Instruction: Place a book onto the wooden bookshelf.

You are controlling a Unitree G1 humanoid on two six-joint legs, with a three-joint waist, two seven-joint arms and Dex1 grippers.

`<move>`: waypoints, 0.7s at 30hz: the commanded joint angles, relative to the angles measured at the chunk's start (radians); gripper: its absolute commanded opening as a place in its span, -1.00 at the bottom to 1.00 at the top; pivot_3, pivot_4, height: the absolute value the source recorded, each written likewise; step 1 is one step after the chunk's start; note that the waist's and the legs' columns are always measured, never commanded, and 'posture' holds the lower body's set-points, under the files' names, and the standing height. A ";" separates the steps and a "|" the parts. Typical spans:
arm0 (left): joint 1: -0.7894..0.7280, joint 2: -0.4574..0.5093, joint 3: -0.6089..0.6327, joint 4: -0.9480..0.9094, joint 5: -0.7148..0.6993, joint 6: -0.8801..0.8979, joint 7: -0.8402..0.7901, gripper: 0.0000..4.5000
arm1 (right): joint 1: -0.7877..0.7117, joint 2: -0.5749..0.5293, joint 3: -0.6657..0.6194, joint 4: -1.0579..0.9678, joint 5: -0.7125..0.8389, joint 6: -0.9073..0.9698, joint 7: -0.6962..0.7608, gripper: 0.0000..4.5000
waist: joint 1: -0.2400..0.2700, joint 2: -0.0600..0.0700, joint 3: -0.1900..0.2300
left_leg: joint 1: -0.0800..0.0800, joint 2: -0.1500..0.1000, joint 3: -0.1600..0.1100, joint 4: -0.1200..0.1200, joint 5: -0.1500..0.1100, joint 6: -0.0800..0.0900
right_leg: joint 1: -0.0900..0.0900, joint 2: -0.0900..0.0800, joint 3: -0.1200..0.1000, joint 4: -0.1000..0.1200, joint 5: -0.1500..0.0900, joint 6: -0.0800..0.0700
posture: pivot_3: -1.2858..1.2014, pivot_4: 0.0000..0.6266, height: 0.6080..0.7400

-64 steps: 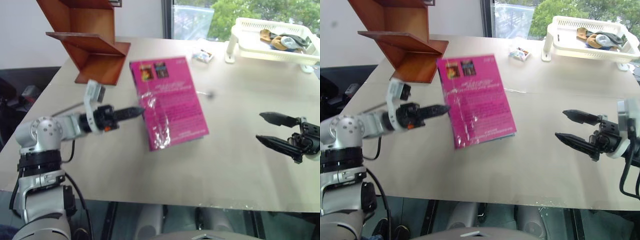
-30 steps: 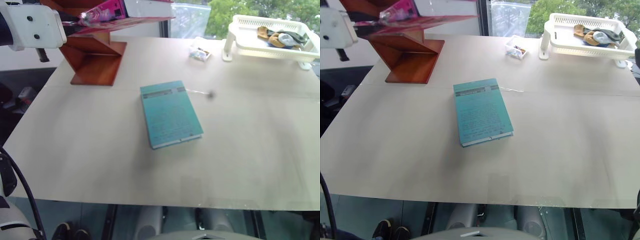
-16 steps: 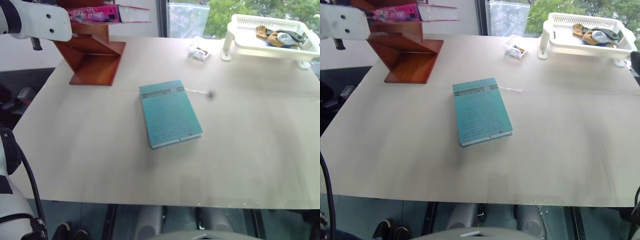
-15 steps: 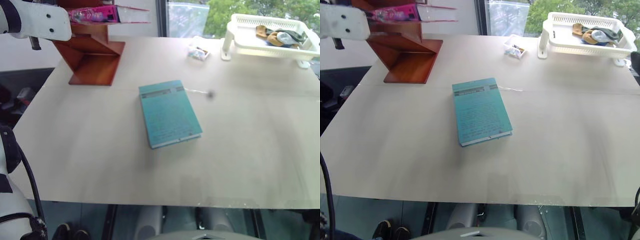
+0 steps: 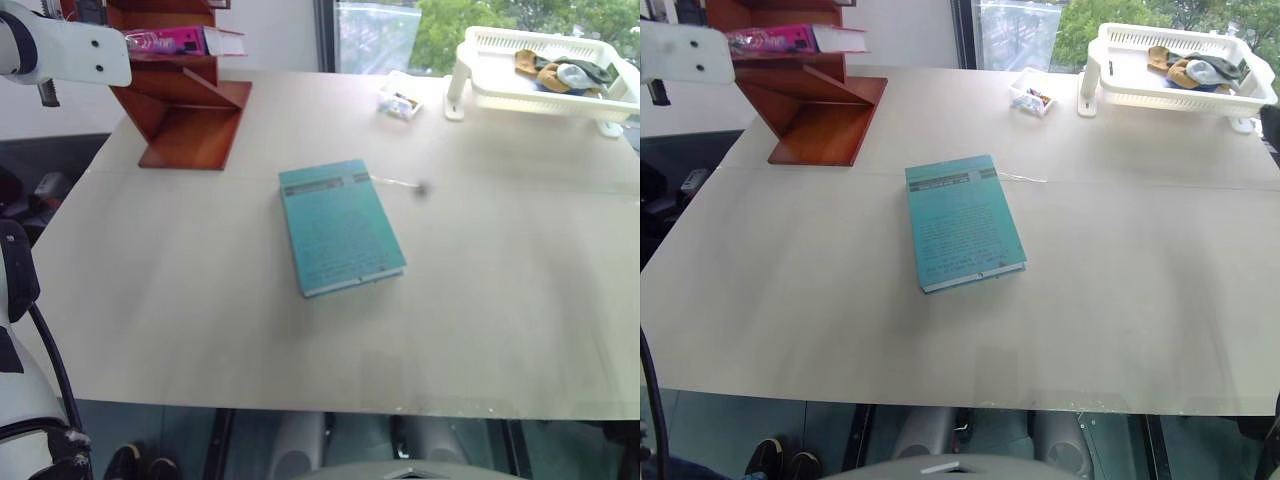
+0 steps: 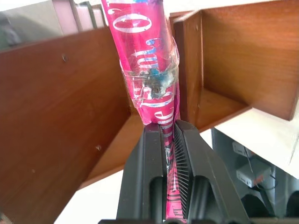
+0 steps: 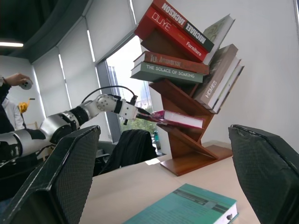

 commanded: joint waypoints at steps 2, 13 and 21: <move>-0.045 0.007 0.000 0.008 0.011 0.018 0.035 -0.98 | 0.007 -0.002 -0.041 -0.053 0.040 0.012 -0.012 1.00 | 0.000 0.000 0.000 | 0.000 0.000 0.000 0.000 0.000 0.000 | 0.000 0.000 0.000 0.000 0.000 0.000 | 0.03 -0.52 1.00; -0.051 -0.014 -0.010 0.038 0.030 0.031 0.081 -0.98 | 0.012 0.011 -0.026 -0.074 0.038 0.008 -0.039 1.00 | -0.001 0.000 0.000 | 0.000 0.000 0.000 0.000 0.000 0.000 | 0.000 0.000 0.000 0.001 0.000 0.000 | 0.03 -0.52 1.00; -0.060 -0.014 -0.026 0.055 0.042 0.066 0.069 -0.43 | 0.009 0.020 -0.017 -0.075 0.032 0.002 -0.050 1.00 | -0.001 0.000 0.000 | 0.000 0.000 0.000 0.001 0.000 0.000 | 0.000 0.000 0.000 0.001 0.000 0.000 | 0.03 -0.52 1.00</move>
